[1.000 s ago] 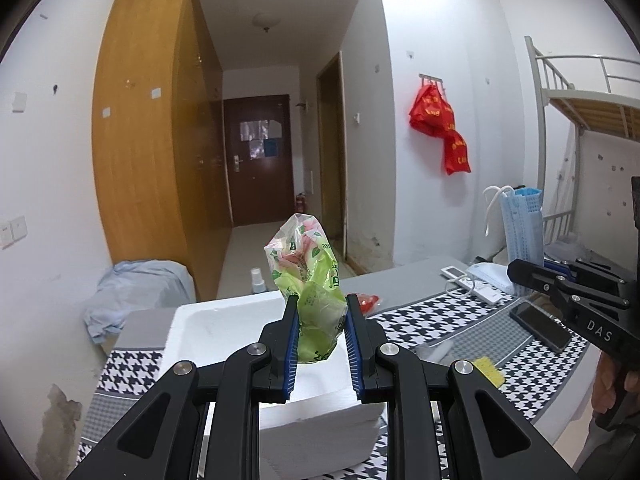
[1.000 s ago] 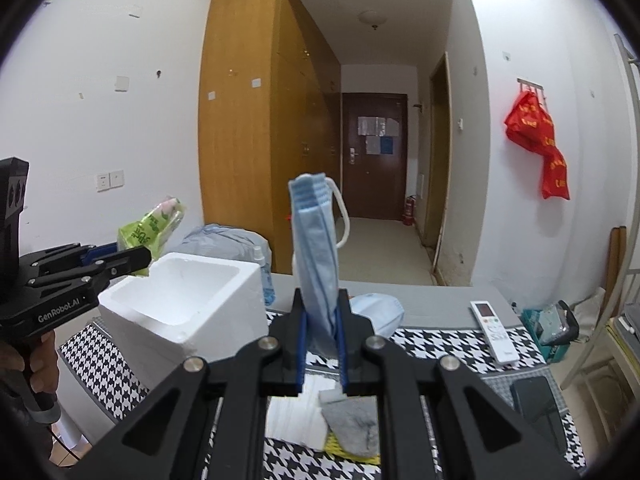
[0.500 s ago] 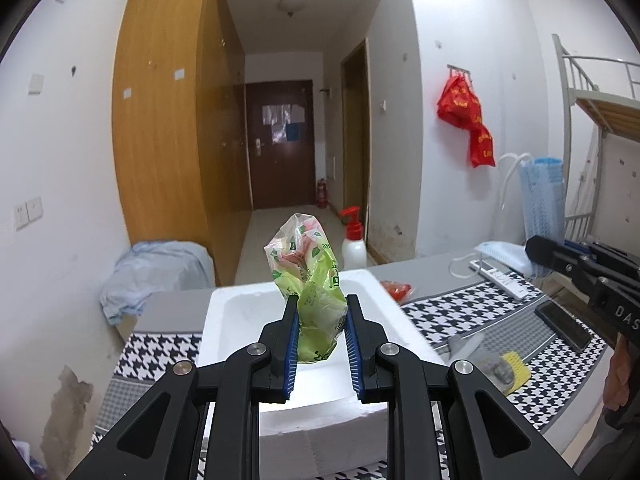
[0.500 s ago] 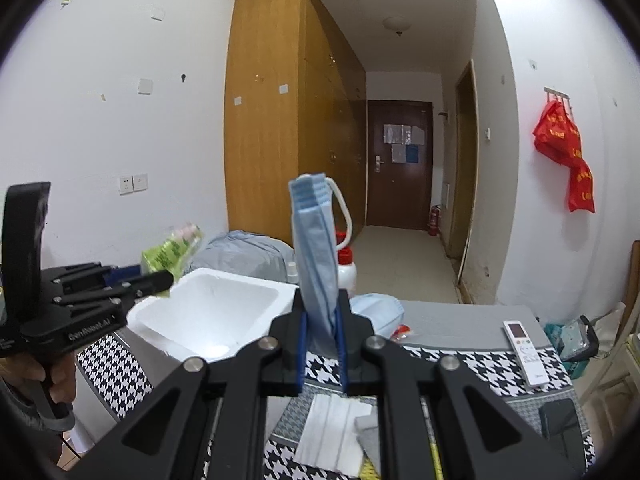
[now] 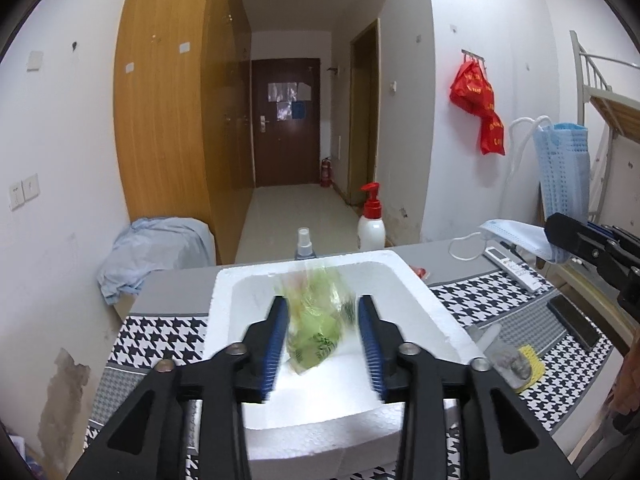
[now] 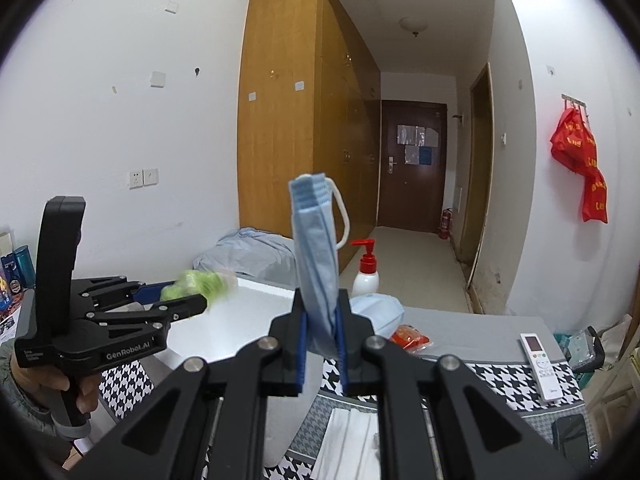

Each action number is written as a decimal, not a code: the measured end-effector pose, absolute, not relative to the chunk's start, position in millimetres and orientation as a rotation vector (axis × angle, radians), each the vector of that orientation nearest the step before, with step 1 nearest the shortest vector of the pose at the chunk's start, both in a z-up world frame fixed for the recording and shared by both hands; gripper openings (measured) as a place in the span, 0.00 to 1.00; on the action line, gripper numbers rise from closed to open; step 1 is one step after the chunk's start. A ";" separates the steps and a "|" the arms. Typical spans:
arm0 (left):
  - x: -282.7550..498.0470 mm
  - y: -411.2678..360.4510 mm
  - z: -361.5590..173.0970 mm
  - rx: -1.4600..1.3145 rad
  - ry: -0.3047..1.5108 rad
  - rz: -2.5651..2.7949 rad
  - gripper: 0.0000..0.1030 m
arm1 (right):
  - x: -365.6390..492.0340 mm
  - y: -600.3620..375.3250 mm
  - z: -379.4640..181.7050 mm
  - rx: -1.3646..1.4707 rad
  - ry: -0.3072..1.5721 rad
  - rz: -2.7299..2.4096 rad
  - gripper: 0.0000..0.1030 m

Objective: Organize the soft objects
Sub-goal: 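Open the left tool to drop the snack bag into the foam box, then lower the blue mask into the foam box and open the right tool, then move both tools back toward the sock, sponge and paper towels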

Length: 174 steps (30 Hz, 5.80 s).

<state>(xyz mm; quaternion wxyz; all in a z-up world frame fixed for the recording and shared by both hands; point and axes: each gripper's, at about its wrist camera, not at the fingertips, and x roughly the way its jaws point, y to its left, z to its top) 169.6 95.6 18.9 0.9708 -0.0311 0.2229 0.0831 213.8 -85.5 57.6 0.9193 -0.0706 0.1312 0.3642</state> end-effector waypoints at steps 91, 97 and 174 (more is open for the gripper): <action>95.1 108.8 8.8 -0.062 0.323 0.275 0.99 | 213.6 -40.4 30.8 -0.235 0.433 0.779 0.99; 95.3 100.4 10.6 -0.062 0.322 0.256 0.99 | 213.8 -52.9 32.4 -0.212 0.418 0.765 0.99; 165.0 -58.1 -51.1 0.035 0.466 -0.145 0.99 | 235.1 -255.0 -41.6 -0.106 0.540 0.406 0.99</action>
